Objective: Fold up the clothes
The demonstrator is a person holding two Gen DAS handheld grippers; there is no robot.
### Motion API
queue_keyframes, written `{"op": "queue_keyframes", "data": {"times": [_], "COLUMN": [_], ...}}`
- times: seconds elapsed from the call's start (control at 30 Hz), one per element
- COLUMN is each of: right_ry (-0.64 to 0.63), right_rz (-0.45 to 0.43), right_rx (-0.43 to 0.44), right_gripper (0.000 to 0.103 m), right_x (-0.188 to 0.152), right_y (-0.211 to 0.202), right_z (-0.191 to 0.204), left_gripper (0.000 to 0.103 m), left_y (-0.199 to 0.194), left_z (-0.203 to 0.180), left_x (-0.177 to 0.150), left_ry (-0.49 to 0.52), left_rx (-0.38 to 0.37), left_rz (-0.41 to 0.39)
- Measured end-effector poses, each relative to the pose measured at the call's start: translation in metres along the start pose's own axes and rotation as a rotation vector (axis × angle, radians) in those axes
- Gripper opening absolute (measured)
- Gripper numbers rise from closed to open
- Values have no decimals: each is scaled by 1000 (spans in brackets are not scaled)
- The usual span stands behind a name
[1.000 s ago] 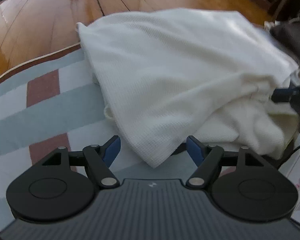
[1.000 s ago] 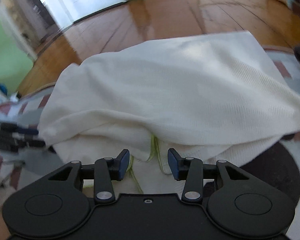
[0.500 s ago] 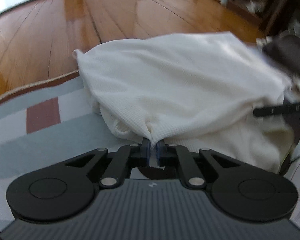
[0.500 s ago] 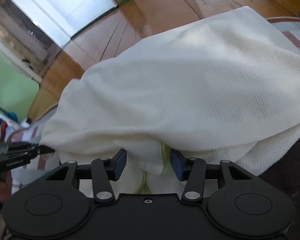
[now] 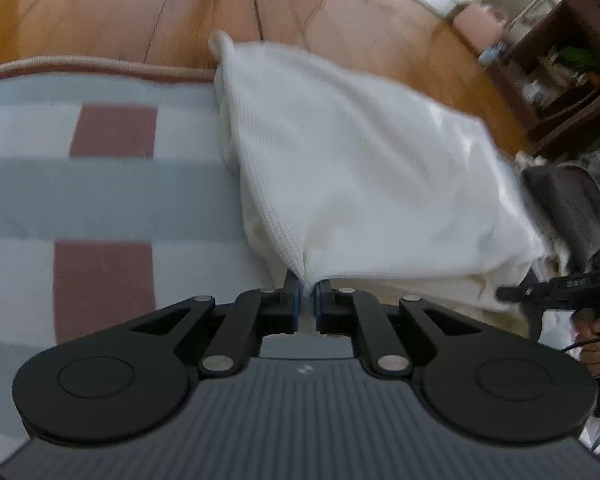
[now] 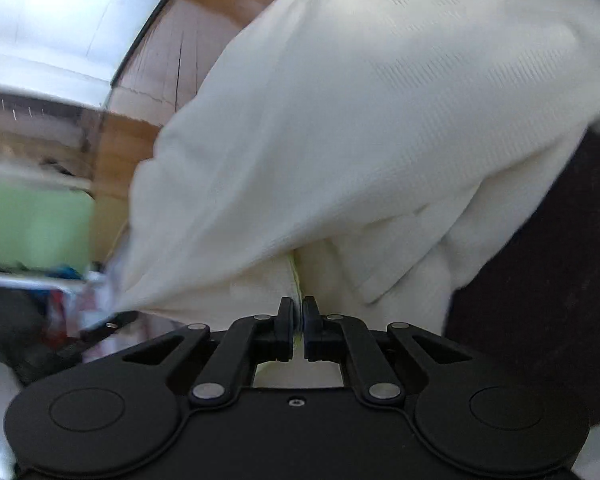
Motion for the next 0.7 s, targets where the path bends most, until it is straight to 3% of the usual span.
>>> {"op": "queue_keyframes", "data": {"times": [0.1,0.2,0.27,0.37,0.43,0.5,0.6,0.7], "right_ry": [-91,-190,-211,-263,-291,-268,-265,-455], "right_rz": [-32,-56,-101,-203,-261,-279,-309,-320], "right_rx": [-73,-143,-167,-242,-268,-236,-144,-136], "right_gripper": [13,13,13,13,13,13,19,23], "right_x": [-9,-11,-12,-15,-14,-12,-16,-21], "right_y": [0,-6,-19,-42,-53,-57,-56,-33], "right_z": [17,26,23,16,7,3,14,62], "left_gripper": [7,7,7,7,7,8,9,15], "left_y": [-4,-21,-32,-34,-28,-22,-21,-21], "left_z": [-9,-10,-12,-16,-16,-17,-9,7], "left_x": [0,-3,-8,-17,-15,-12,-7,-6], "left_ry": [42,18,12,6,1,5,-28,-105], "left_rx": [34,9,54,36,63,108,92,47], "left_rz": [-19,-107,-156,-161,-135,-109,-133,-148]}}
Point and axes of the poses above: each gripper's, at about its wrist camera, not at the fingertips, and y roughly the way its jaws point, z to its left, x to its top, the point moved 1 cm from there along y, roughly the way its jaws point, and after that the axes turned 15 degrees about -x, right-handed, at the moved point
